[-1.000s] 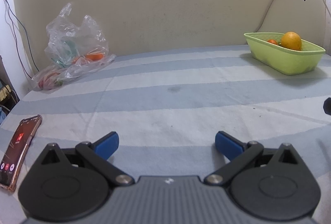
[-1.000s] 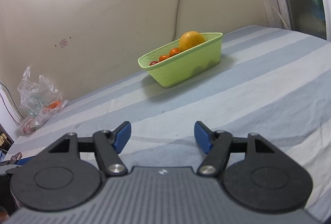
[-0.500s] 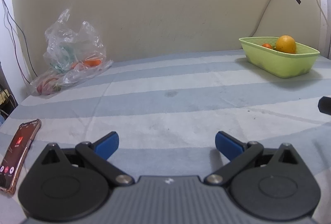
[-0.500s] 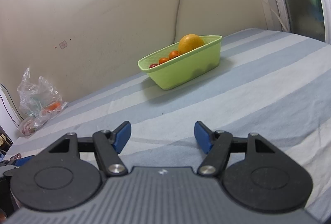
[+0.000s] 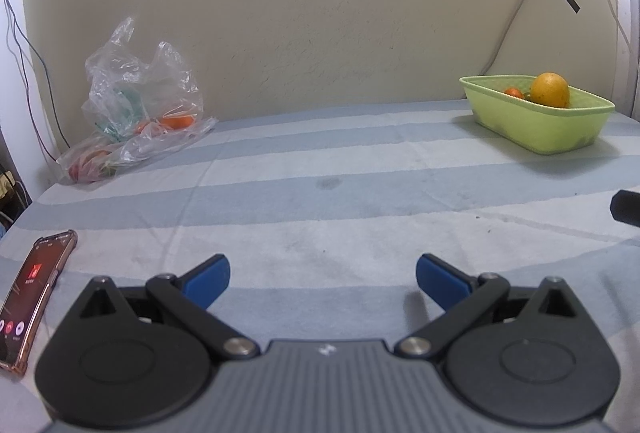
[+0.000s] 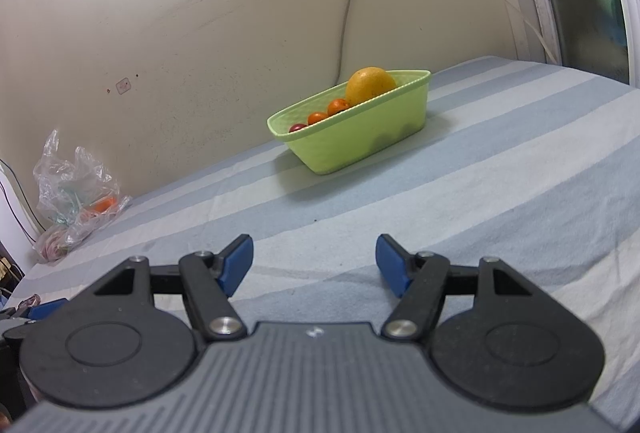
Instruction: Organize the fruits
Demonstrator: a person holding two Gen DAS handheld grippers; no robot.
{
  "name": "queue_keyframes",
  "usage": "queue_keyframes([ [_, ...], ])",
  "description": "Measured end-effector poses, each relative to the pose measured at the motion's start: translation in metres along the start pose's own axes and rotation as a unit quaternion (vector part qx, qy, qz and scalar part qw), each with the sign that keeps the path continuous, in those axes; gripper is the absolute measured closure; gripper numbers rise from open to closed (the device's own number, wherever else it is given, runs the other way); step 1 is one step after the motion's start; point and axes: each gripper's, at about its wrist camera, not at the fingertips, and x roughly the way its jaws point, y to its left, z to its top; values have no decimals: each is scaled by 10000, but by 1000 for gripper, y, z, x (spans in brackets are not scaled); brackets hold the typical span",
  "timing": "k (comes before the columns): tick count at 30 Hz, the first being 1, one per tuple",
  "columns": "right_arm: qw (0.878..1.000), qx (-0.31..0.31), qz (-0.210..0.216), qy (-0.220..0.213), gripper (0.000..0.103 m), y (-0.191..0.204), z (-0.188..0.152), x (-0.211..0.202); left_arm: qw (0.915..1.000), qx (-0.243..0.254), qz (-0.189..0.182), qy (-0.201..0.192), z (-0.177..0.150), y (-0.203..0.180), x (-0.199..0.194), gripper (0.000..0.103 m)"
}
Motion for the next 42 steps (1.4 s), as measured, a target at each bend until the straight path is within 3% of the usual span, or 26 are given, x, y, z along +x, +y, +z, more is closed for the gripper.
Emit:
queue_keyframes([
  [42,9999,-90,41,-51,33,2,0,-1,9995,-79,-303,-95,-2,4,-5,0],
])
